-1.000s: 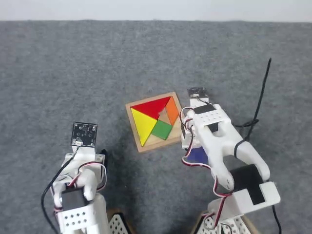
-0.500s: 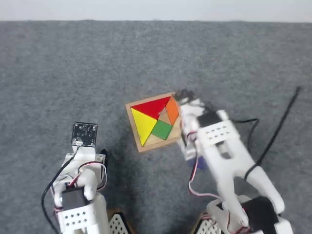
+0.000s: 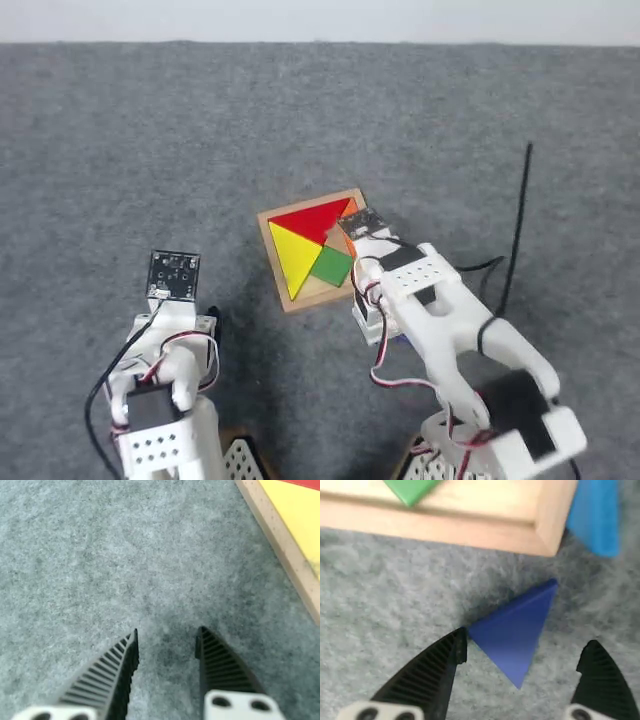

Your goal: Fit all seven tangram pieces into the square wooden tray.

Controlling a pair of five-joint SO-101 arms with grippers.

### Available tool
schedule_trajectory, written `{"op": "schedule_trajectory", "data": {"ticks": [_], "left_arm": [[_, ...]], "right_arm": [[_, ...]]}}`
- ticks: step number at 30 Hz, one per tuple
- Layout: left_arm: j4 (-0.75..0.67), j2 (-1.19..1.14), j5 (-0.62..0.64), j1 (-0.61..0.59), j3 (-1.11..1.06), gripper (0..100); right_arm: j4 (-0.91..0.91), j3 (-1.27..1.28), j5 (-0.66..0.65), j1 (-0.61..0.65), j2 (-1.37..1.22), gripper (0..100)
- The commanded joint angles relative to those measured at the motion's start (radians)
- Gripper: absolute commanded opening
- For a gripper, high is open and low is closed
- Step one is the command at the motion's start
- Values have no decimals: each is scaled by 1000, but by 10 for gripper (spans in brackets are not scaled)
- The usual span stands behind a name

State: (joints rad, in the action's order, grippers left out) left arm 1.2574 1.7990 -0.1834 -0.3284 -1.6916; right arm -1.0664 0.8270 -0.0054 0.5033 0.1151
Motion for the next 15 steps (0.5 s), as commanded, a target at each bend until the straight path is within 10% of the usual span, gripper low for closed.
{"op": "schedule_trajectory", "data": {"ticks": [1, 15], "left_arm": [[6, 18, 8, 0, 8, 190], [6, 18, 8, 0, 8, 190]], "right_arm": [[7, -25, 12, 8, -33, 332], [15, -84, 12, 7, -64, 63]]}}
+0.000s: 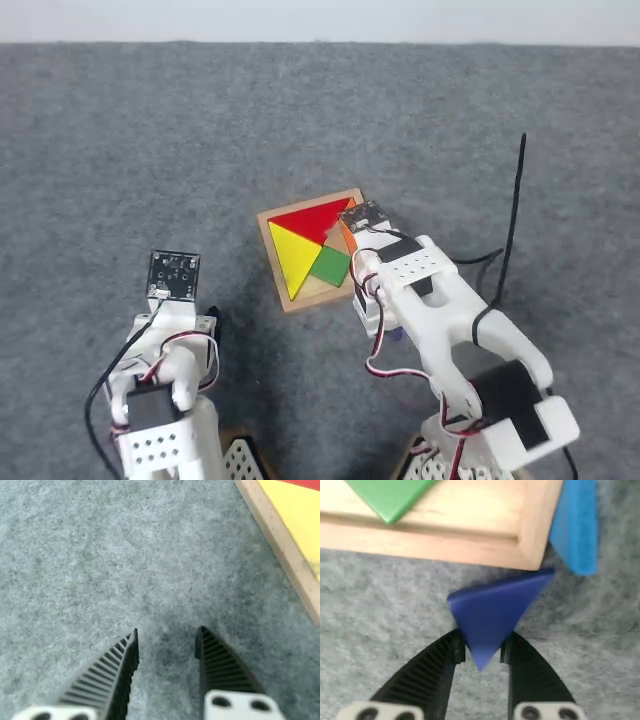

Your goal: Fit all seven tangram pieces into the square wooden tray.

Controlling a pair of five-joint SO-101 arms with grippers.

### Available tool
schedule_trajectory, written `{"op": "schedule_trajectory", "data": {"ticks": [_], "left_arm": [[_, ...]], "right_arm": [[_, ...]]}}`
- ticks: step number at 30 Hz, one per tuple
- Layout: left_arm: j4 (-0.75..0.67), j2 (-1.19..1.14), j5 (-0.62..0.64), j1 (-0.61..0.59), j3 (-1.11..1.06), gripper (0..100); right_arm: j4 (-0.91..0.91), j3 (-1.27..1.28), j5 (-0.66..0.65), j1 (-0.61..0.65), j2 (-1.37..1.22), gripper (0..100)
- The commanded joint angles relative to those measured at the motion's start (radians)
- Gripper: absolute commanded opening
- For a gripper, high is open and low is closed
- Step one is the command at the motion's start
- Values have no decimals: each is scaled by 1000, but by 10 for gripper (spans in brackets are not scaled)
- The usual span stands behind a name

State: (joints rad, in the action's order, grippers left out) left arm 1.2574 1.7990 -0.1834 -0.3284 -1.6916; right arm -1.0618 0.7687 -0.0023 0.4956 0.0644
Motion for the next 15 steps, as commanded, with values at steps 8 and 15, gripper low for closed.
{"op": "schedule_trajectory", "data": {"ticks": [8, 15], "left_arm": [[6, 18, 8, 0, 8, 190], [6, 18, 8, 0, 8, 190]], "right_arm": [[10, -97, 164, -228, -12, 63], [35, -196, 196, -404, -21, 63]]}}
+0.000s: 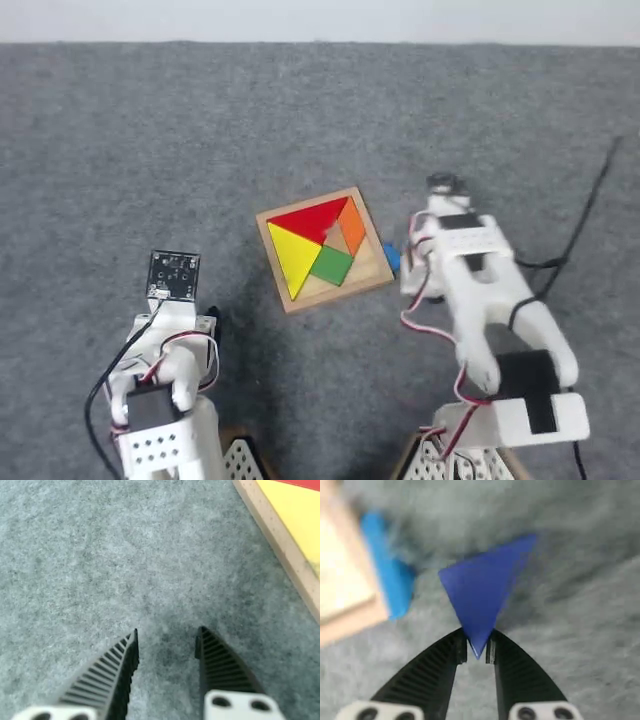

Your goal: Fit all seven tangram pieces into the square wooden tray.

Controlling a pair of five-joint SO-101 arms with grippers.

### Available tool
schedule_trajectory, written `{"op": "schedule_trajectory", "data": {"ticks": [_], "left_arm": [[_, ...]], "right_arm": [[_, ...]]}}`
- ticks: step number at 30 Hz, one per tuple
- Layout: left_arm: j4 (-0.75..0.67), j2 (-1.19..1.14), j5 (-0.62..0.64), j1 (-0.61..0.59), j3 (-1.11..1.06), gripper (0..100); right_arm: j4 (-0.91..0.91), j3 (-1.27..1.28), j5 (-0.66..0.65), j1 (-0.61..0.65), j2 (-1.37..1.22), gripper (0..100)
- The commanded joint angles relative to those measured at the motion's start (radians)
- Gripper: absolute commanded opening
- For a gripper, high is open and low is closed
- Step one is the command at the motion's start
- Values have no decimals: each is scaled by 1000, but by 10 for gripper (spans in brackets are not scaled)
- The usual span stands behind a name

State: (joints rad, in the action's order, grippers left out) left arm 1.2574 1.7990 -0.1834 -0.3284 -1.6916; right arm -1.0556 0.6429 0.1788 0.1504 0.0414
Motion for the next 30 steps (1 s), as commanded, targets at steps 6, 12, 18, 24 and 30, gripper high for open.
{"op": "schedule_trajectory", "data": {"ticks": [6, 12, 18, 24, 30], "left_arm": [[6, 18, 8, 0, 8, 190], [6, 18, 8, 0, 8, 190], [6, 18, 8, 0, 8, 190], [6, 18, 8, 0, 8, 190], [6, 18, 8, 0, 8, 190]], "right_arm": [[41, -75, 87, -81, 10, 66], [31, -89, 196, -58, 13, 227], [36, -97, -133, 58, 12, 255], [113, -107, -68, 30, -1, 243], [139, -109, -14, 19, -16, 243]]}}
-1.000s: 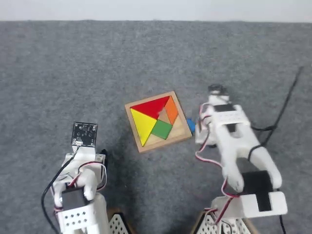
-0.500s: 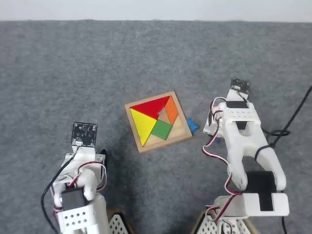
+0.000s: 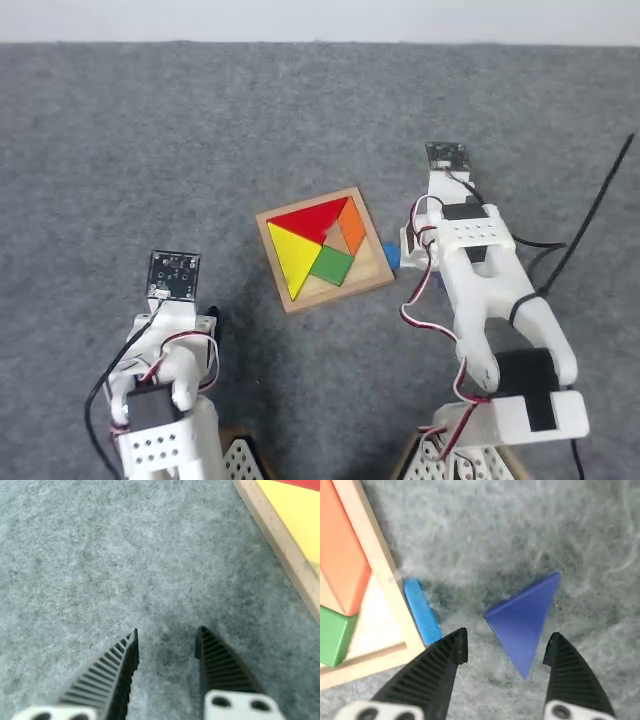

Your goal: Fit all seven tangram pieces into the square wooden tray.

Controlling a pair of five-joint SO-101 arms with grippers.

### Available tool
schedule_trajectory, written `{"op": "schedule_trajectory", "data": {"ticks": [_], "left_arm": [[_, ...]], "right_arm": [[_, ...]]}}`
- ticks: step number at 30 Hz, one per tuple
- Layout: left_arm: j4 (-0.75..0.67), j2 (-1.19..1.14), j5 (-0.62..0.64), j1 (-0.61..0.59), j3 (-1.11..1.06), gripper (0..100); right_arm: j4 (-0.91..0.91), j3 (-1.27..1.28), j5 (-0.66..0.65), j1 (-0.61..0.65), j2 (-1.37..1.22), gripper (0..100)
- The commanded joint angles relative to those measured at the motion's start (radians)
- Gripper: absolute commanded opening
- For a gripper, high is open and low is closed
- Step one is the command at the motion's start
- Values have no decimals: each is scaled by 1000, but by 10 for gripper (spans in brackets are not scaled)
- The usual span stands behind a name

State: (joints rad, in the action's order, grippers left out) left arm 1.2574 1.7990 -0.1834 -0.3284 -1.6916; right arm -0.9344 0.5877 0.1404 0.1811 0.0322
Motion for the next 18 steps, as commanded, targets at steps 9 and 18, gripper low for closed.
{"op": "schedule_trajectory", "data": {"ticks": [9, 18], "left_arm": [[6, 18, 8, 0, 8, 190], [6, 18, 8, 0, 8, 190]], "right_arm": [[-111, -279, 46, -51, -240, 244], [-222, -433, 43, -70, -418, 235]]}}
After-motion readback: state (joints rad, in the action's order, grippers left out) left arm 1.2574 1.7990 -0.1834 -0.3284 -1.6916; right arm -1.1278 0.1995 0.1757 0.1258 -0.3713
